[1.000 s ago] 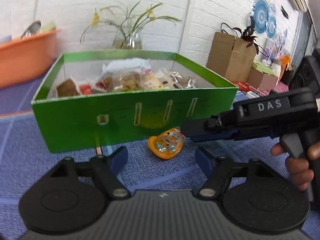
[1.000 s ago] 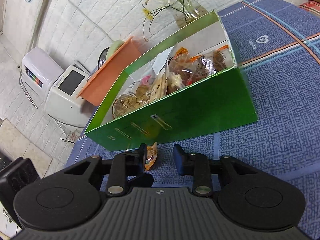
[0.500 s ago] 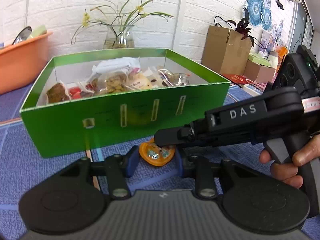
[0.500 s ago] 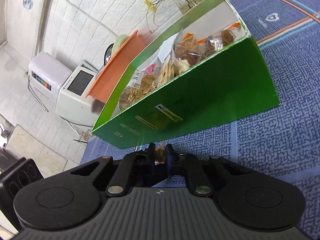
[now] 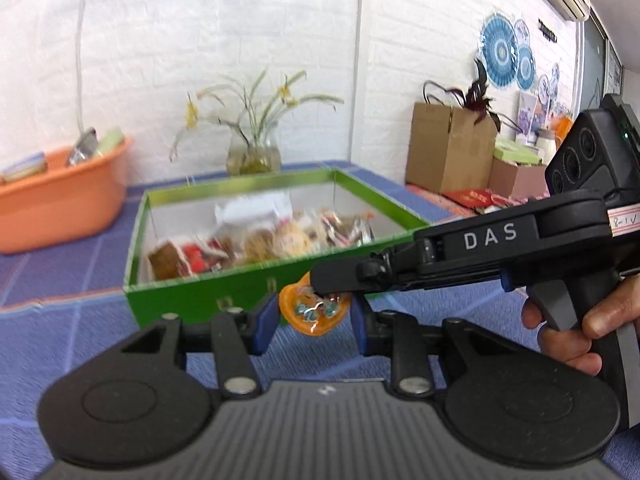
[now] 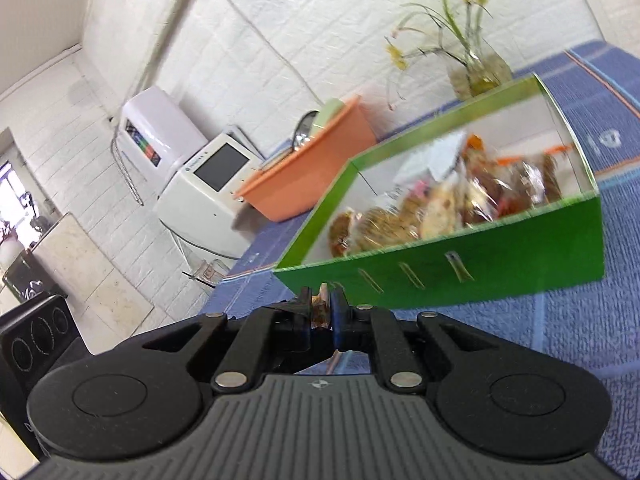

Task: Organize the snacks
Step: 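Carry the orange jelly cup into the green box and open the right gripper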

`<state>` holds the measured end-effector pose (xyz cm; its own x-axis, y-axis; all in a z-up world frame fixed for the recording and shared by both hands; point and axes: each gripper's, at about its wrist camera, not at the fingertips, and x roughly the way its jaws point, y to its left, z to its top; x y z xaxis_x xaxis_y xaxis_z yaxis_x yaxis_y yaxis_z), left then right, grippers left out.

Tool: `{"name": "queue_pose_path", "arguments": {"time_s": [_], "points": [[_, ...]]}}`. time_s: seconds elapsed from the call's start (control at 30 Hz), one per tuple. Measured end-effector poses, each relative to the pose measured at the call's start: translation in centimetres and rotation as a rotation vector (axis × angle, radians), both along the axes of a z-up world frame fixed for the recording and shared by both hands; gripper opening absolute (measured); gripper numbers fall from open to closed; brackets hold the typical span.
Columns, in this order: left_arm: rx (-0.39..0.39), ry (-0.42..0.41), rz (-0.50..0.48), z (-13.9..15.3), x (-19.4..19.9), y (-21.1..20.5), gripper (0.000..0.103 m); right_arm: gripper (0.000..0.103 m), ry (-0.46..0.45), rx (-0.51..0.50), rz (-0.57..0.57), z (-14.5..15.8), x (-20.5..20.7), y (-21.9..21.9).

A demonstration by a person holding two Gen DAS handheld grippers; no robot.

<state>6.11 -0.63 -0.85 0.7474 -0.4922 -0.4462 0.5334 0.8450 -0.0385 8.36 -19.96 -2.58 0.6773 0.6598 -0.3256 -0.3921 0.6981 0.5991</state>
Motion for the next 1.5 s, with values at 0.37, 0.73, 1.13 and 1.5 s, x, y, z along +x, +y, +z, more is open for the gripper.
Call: {"name": "queue_pose_path", "arguments": {"time_s": [0.37, 0.73, 1.13, 1.5], "points": [[-0.033, -0.150, 0.113, 4.3, 0.6, 0.9, 0.027, 0.019, -0.141, -0.066, 0.056, 5.5, 2.3, 2.1], [-0.039, -0.217, 0.148, 6.5, 5.4, -1.0, 0.027, 0.019, -0.246, -0.072, 0.024, 7.6, 6.2, 1.2], [-0.032, -0.169, 0.004, 4.1, 9.9, -7.7, 0.027, 0.019, -0.246, -0.314, -0.140, 7.3, 7.6, -3.2], [-0.010, -0.105, -0.015, 0.9, 10.8, -8.8, 0.029, 0.039, -0.107, -0.164, -0.214, 3.2, 8.0, -6.3]]}}
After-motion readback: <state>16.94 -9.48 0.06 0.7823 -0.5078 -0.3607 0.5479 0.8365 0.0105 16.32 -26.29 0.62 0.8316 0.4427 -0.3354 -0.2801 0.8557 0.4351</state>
